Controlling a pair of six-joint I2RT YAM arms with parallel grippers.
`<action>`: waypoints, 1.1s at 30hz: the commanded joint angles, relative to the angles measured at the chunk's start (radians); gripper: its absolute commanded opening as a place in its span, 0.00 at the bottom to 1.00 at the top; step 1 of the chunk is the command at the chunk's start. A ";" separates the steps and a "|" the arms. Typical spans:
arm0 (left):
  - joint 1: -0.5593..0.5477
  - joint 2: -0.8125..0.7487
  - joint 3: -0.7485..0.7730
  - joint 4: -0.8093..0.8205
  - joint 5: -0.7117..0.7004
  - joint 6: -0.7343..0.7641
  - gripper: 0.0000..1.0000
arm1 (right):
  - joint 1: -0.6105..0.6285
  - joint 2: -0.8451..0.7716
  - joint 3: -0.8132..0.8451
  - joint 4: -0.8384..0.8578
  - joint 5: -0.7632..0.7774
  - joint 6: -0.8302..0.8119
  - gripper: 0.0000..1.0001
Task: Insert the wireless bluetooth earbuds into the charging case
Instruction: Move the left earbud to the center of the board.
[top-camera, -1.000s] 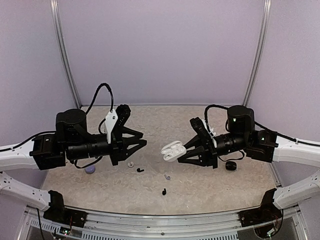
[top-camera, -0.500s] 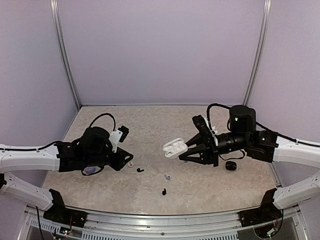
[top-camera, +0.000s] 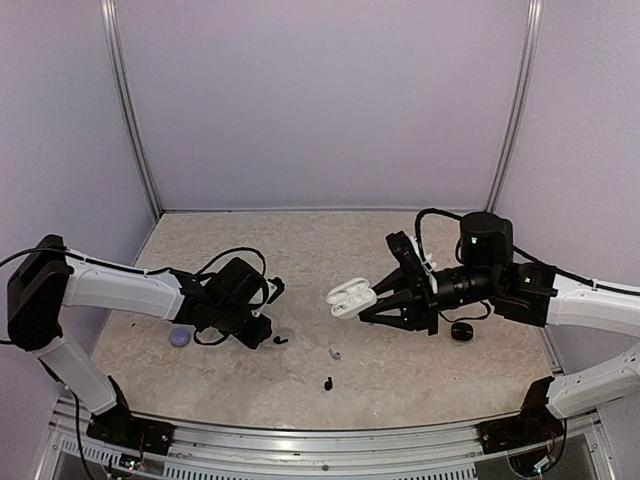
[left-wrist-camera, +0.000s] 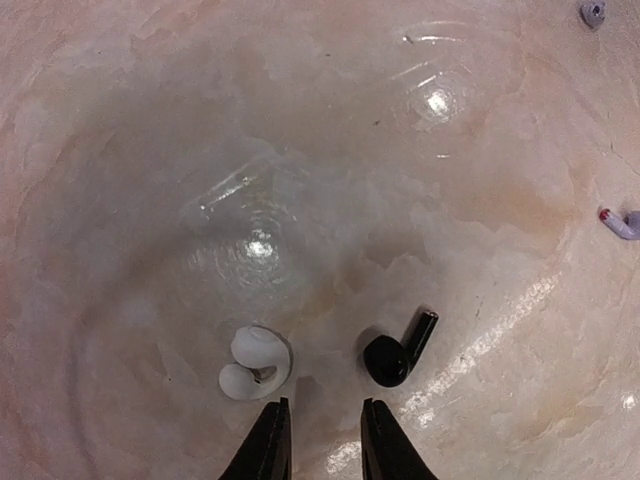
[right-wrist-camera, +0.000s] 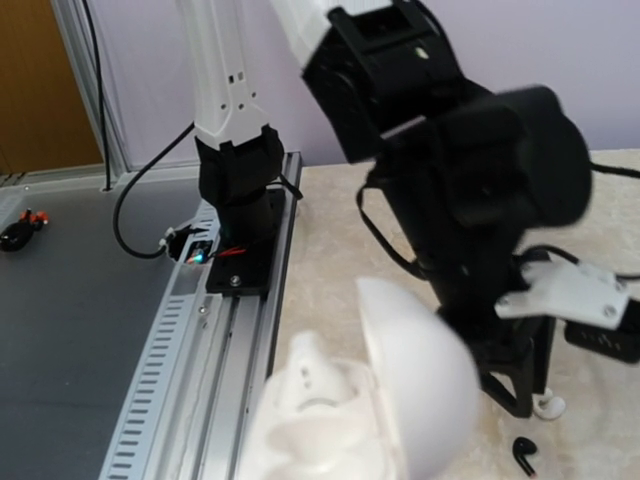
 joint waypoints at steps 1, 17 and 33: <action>0.019 0.075 0.064 -0.063 0.017 0.080 0.26 | -0.009 -0.026 -0.013 0.023 -0.001 0.008 0.00; 0.178 0.068 0.041 0.017 0.261 -0.023 0.48 | -0.011 -0.040 -0.024 0.019 0.005 0.007 0.00; 0.142 0.118 0.037 0.018 0.365 -0.084 0.44 | -0.012 -0.058 -0.018 -0.001 0.011 0.002 0.00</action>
